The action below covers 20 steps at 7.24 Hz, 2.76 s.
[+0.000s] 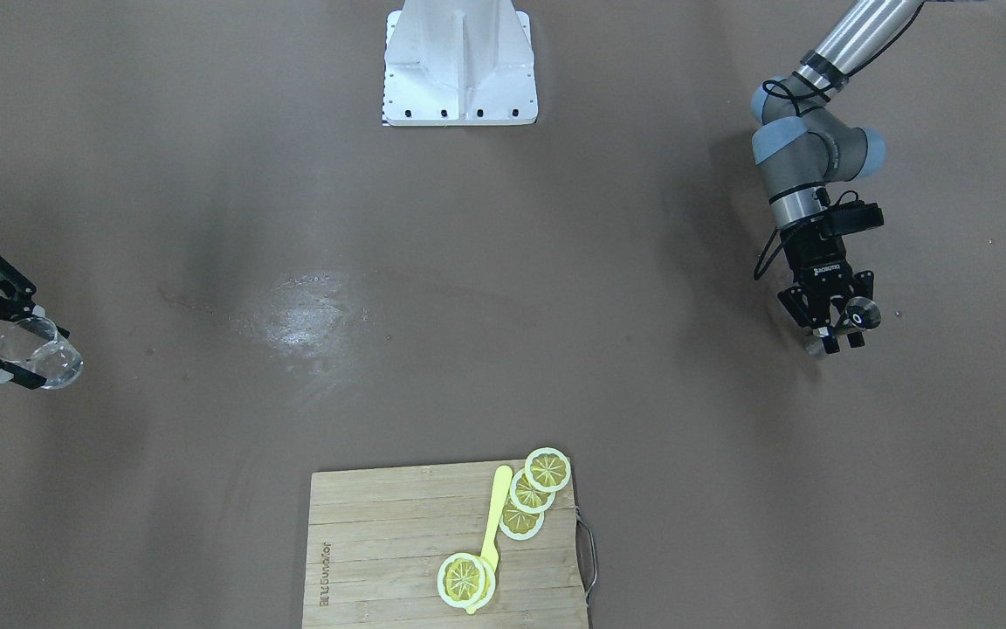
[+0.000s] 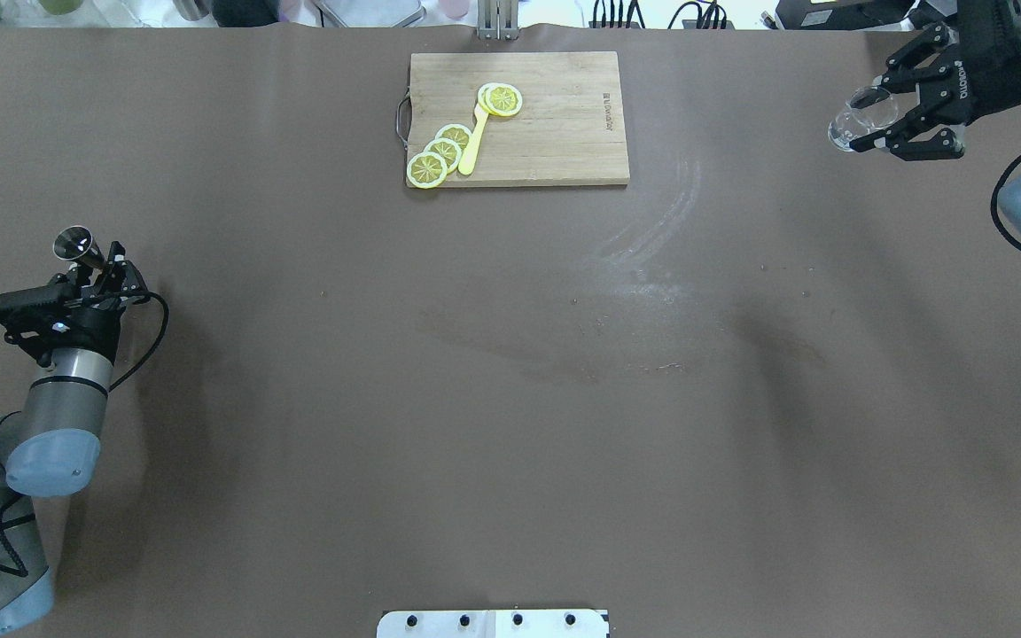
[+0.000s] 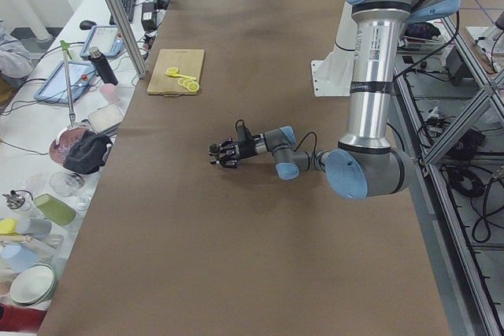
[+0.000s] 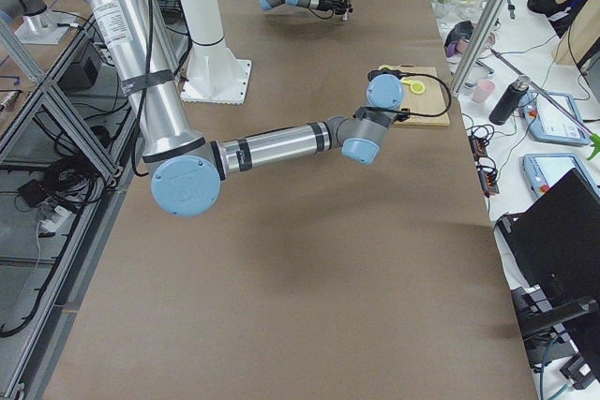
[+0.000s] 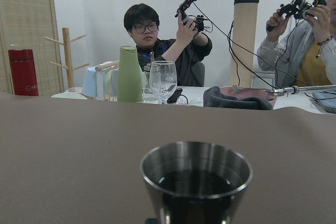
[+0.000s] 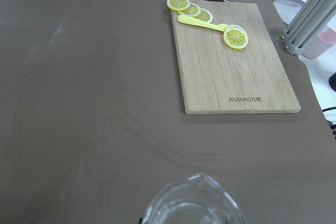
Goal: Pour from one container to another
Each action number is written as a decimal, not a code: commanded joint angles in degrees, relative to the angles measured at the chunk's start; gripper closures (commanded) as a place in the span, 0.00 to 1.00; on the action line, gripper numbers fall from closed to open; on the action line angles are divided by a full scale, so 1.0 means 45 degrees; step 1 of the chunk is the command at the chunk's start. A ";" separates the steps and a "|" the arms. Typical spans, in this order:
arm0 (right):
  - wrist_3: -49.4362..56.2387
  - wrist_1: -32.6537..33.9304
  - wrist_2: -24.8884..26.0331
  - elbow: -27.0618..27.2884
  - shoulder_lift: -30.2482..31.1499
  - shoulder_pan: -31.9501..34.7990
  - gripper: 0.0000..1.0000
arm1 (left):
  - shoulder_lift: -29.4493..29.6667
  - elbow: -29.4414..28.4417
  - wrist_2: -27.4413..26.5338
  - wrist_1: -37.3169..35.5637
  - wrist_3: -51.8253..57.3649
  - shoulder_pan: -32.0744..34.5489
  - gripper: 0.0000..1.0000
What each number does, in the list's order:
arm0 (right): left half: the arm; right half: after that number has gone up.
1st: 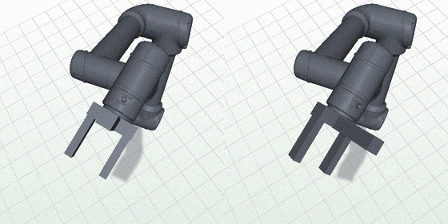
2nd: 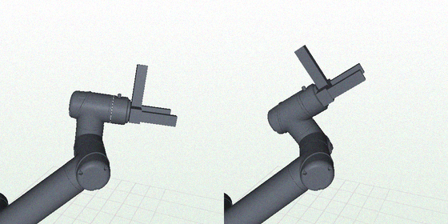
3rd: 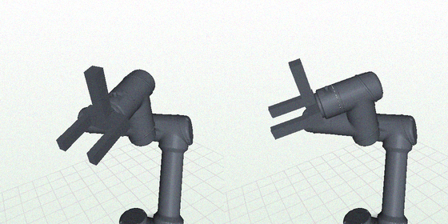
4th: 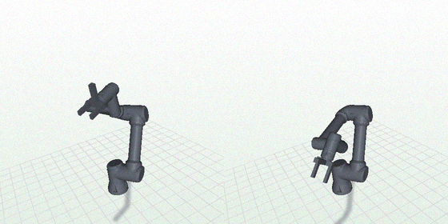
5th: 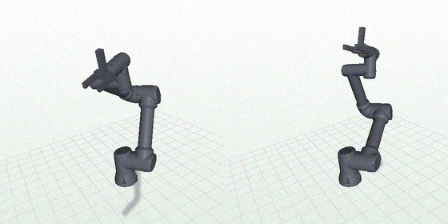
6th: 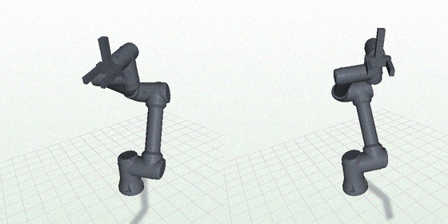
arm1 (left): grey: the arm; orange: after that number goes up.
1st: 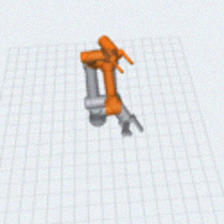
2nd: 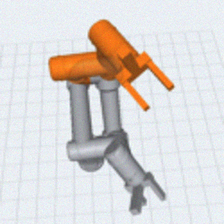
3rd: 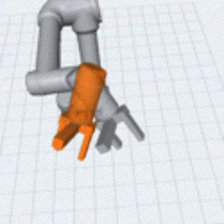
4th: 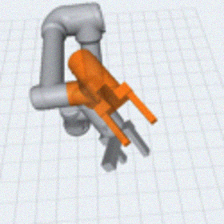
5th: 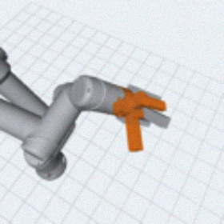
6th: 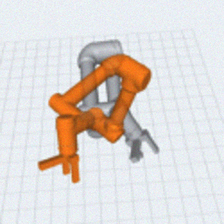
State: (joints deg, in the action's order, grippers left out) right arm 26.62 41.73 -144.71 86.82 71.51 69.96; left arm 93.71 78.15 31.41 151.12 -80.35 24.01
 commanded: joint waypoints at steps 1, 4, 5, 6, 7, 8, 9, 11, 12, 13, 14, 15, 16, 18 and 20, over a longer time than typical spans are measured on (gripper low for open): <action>0.2123 0.3292 0.0810 0.1560 0.0434 -0.0176 1.00 | -0.0003 0.0016 0.0013 -0.0007 0.0004 -0.0024 0.70; 0.3026 0.5270 0.0772 0.2382 0.0417 -0.0098 1.00 | 0.0152 0.0249 -0.0007 -0.0007 0.0237 -0.0004 1.00; 0.3145 0.5625 0.0752 0.2598 0.0417 -0.0078 1.00 | 0.0366 0.0618 -0.0007 0.0051 0.1418 -0.0004 1.00; 0.3340 0.6421 0.0752 0.3103 0.0417 0.0019 1.00 | 0.0871 0.1221 0.0032 0.0574 0.3093 0.0015 1.00; 0.3922 0.7705 0.0733 0.3746 0.0397 0.0136 1.00 | 0.1630 0.1363 0.0458 0.1236 0.4947 0.0015 1.00; 0.4044 0.8472 0.0733 0.4198 0.0339 0.0175 1.00 | 0.2585 0.1267 0.0559 0.2113 0.6609 0.0015 1.00; 0.4006 0.8538 0.0694 0.4376 0.0281 0.0253 1.00 | 0.3503 0.1247 0.0579 0.2141 0.7476 0.0015 1.00; 0.4006 0.9276 0.0635 0.4747 0.0085 0.0352 1.00 | 0.5280 0.1208 0.2110 0.2141 1.0709 -0.0004 1.00; 0.4006 0.9513 0.0712 0.5097 0.0085 0.0352 1.00 | 0.5677 0.1188 0.2605 0.2122 1.0997 0.0015 1.00; 0.4025 0.9902 0.0771 0.5391 0.0065 0.0352 1.00 | 0.6203 0.1111 0.2688 0.2083 1.1484 -0.0004 1.00; 0.4296 1.0737 0.0849 0.5877 0.0046 0.0352 1.00 | 0.6691 0.1071 0.3462 0.2044 1.2069 -0.0004 1.00; 0.5324 1.2061 0.1082 0.6346 -0.0051 0.0332 1.00 | 0.6967 0.0936 0.4301 0.2024 1.3177 -0.0024 1.00; 0.5701 1.2944 0.1104 0.6486 -0.0361 0.0332 1.00 | 0.7028 0.0915 0.4348 0.2082 1.4058 -0.0024 1.00; 0.5667 1.3672 0.1104 0.6449 -0.1064 0.0332 1.00 | 0.7222 0.0759 0.4990 0.2180 1.4322 -0.0004 1.00; 0.5646 1.4333 0.1104 0.6215 -0.1805 0.0313 1.00 | 0.7301 0.1050 0.6022 0.2200 1.4457 0.0054 1.00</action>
State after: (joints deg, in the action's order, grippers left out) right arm 51.95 103.75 -139.75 115.41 65.60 71.40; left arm 126.22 82.13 55.45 160.91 -15.64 24.06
